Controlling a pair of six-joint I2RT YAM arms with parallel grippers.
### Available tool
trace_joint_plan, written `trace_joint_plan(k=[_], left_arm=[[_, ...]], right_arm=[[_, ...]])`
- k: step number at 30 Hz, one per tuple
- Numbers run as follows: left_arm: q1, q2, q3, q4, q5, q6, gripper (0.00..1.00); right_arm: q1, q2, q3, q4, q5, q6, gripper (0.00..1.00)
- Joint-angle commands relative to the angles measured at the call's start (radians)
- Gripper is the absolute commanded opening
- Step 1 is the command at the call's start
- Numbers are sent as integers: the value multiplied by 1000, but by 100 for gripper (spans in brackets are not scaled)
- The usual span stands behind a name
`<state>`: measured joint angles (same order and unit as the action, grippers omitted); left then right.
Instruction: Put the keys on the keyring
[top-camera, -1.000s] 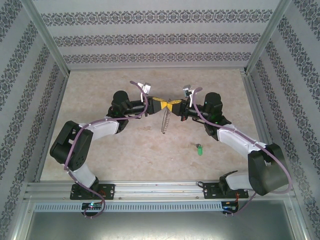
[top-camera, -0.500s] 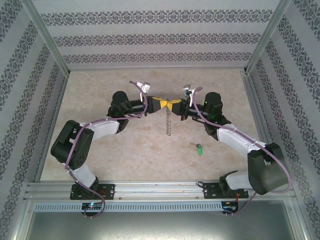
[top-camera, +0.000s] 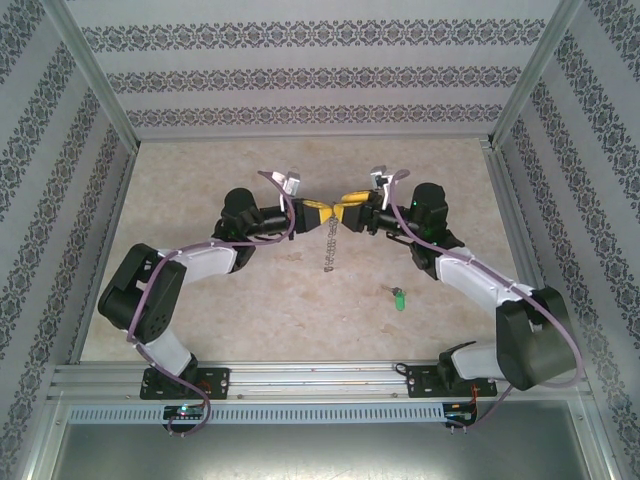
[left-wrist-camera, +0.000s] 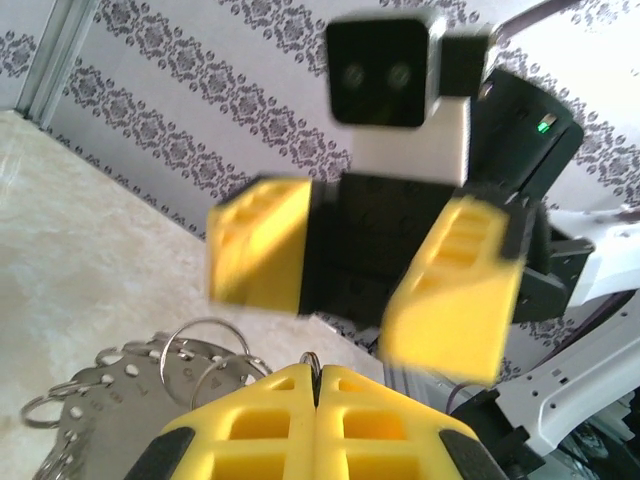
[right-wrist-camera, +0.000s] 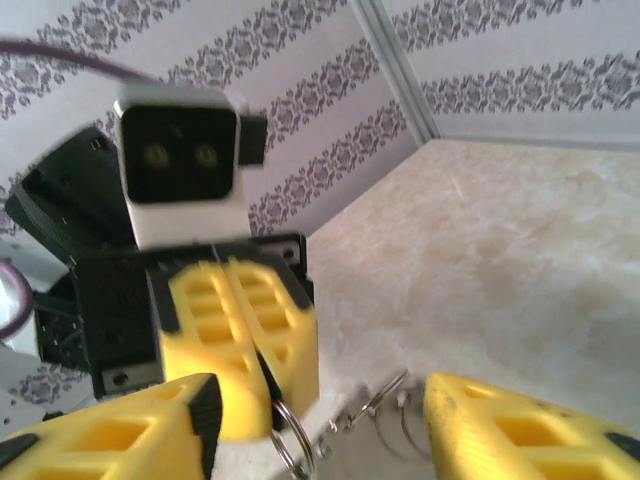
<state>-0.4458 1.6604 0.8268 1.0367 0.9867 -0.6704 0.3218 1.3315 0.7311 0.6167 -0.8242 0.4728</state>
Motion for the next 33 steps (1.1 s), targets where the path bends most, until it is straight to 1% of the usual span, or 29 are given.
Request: trace_joint_plan(k=[1, 4, 7, 10, 16, 20, 22, 25, 33], left_arm=[[-13, -64, -21, -37, -22, 111, 0], [-11, -99, -34, -73, -36, 178, 0], [-12, -132, -38, -124, -47, 243, 0], [-13, -159, -26, -200, -51, 315, 0], [-14, -184, -21, -230, -45, 433, 0], [-16, -174, -9, -221, -24, 452, 0], [-16, -166, 0, -223, -8, 453, 0], [-15, -157, 15, -237, 15, 448, 0], [-15, -145, 27, -225, 48, 419, 0]], right_arm=[[-42, -80, -31, 62, 54, 31, 61], [-57, -126, -69, 59, 106, 63, 61], [-57, -157, -108, 61, 130, 86, 63], [-52, -158, -135, 71, 105, 96, 64], [-45, -148, -185, 123, 84, 103, 64], [-30, -141, -202, 173, -14, 68, 61], [-18, -140, -200, 166, -63, 29, 60], [-12, -125, -196, 167, -98, 1, 58], [12, -59, -159, 189, -127, -6, 52]])
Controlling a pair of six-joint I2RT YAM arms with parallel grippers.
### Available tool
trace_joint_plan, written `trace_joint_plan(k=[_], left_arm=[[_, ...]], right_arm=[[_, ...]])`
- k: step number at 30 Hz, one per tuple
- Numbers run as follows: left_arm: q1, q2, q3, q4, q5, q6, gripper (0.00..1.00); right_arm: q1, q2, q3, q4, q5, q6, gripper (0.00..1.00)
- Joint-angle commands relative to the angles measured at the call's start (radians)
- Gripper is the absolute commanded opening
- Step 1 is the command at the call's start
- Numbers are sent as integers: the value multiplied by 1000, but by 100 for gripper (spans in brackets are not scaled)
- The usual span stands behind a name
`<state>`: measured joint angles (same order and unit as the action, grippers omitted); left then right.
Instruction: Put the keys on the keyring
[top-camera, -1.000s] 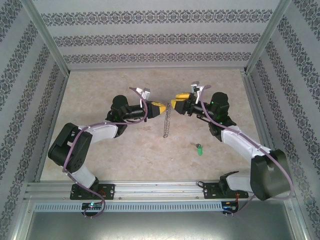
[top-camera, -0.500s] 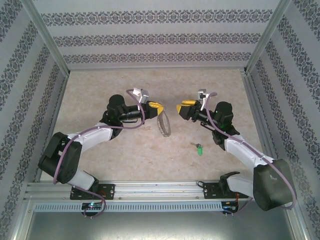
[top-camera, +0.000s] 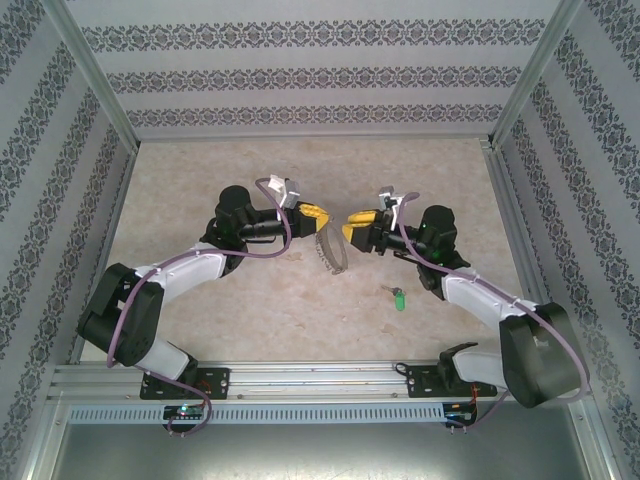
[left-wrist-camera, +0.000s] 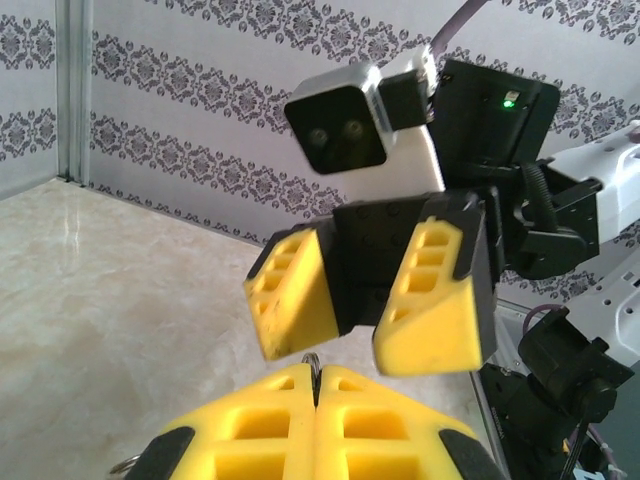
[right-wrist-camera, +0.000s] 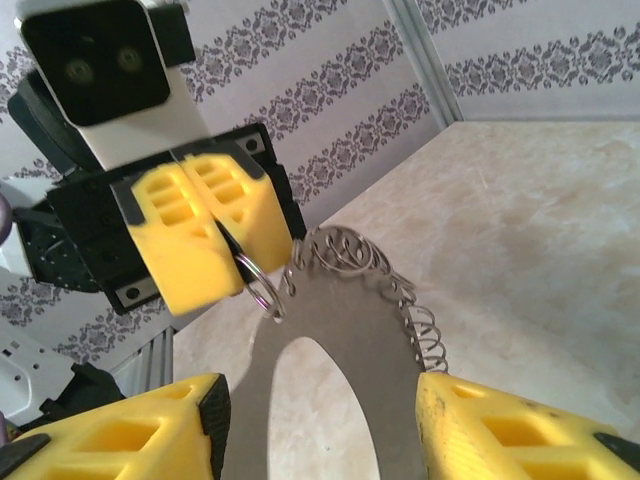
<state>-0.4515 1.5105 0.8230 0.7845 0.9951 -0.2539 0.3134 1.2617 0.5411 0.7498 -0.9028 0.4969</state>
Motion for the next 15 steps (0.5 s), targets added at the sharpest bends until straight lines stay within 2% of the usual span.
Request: trace_joint_plan(k=[1, 15], left_arm=[[-11, 7, 32, 29, 44, -1, 0], [-10, 14, 42, 21, 85, -21, 0]], right_arm=[[26, 17, 38, 54, -50, -31, 52], [57, 66, 95, 83, -36, -29, 45]])
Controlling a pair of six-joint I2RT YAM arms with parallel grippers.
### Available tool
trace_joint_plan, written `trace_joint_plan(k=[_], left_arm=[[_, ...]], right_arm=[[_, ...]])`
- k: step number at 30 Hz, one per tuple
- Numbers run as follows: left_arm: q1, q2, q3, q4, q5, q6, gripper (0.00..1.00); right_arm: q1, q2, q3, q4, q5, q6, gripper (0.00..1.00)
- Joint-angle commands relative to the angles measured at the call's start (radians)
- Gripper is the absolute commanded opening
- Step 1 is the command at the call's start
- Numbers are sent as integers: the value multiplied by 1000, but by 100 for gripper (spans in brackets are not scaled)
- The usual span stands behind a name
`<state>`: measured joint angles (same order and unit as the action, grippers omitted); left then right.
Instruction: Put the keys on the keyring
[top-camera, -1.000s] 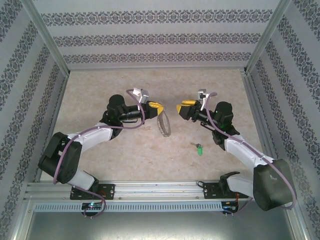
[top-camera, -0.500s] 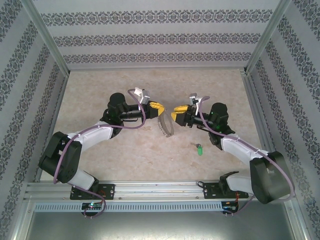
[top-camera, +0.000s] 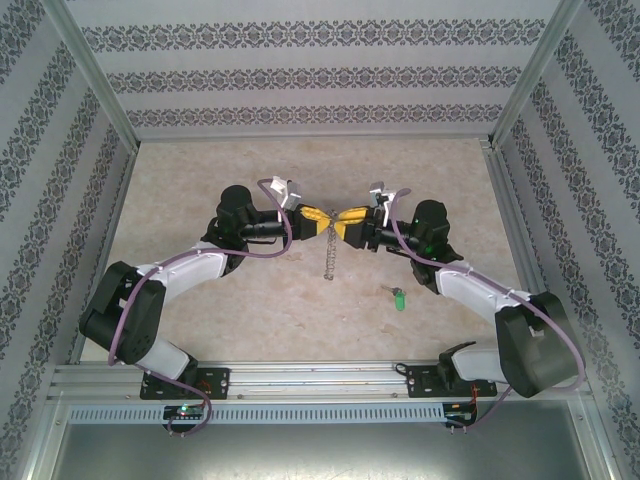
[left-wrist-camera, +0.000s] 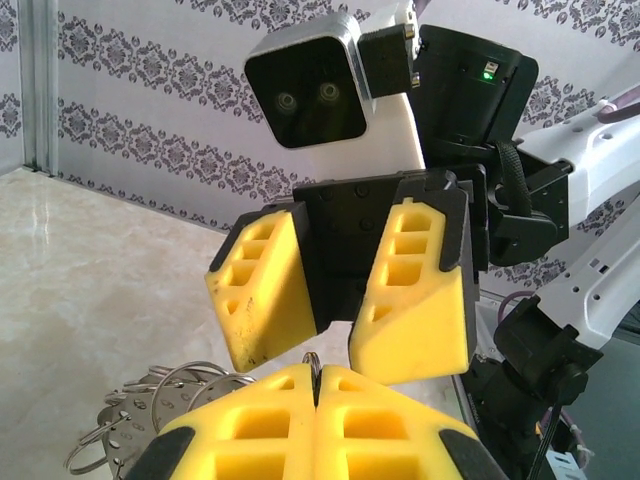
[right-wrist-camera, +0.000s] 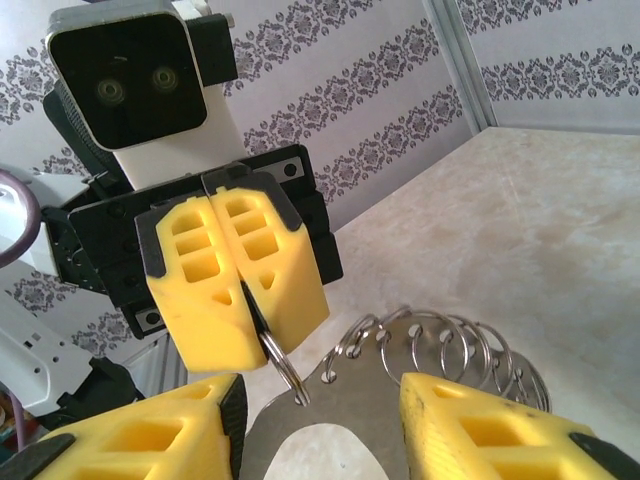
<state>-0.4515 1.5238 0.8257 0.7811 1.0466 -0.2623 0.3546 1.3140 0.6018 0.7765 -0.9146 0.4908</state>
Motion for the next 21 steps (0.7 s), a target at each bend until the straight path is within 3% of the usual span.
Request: trace_joint_plan(k=[1, 8, 21], left_arm=[[-10, 4, 38, 28, 35, -15, 0], [-10, 11, 45, 36, 50, -31, 0], [-9, 12, 48, 39, 49, -41, 0]], right_arm=[[18, 17, 39, 58, -27, -21, 44], [32, 29, 52, 66, -30, -18, 38], [34, 22, 34, 69, -30, -27, 0]])
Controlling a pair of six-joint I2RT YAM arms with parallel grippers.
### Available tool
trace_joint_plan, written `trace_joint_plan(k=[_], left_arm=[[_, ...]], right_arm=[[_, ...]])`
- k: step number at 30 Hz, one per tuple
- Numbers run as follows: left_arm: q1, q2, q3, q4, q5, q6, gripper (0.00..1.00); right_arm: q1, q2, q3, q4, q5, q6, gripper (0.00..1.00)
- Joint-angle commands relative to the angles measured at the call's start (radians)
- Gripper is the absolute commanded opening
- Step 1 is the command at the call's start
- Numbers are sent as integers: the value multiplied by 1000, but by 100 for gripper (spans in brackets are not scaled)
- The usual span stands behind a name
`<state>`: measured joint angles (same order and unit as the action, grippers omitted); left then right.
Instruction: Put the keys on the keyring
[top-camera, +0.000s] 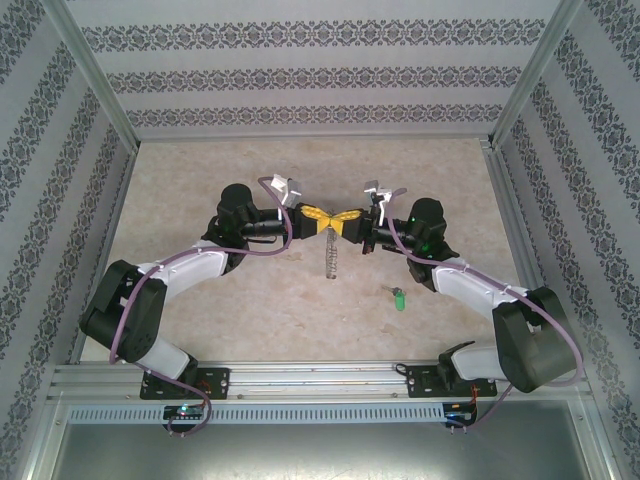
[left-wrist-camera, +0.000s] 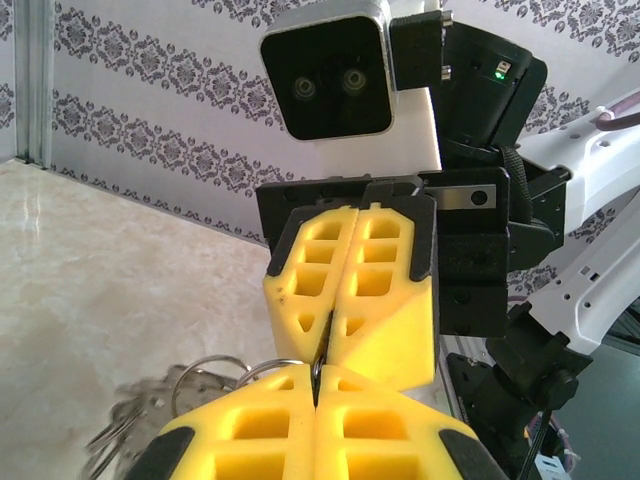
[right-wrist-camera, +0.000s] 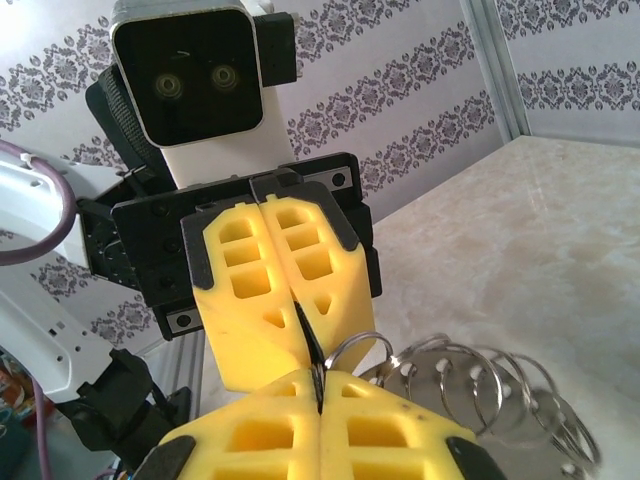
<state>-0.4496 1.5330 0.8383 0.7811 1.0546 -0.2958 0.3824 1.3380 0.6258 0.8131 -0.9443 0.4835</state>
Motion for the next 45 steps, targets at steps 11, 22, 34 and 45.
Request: trace_joint_plan(k=[11, 22, 34, 45], left_arm=[[1, -68, -26, 99, -138, -80, 41], [1, -107, -67, 33, -166, -109, 38], [-3, 17, -70, 321, -71, -327, 40], [-16, 98, -57, 494, -65, -443, 40]], right_arm=[[-39, -25, -16, 55, 21, -19, 0], [-41, -74, -37, 102, 49, 4, 0], [-26, -67, -26, 160, 71, 52, 0], [-13, -11, -8, 228, 70, 94, 0]])
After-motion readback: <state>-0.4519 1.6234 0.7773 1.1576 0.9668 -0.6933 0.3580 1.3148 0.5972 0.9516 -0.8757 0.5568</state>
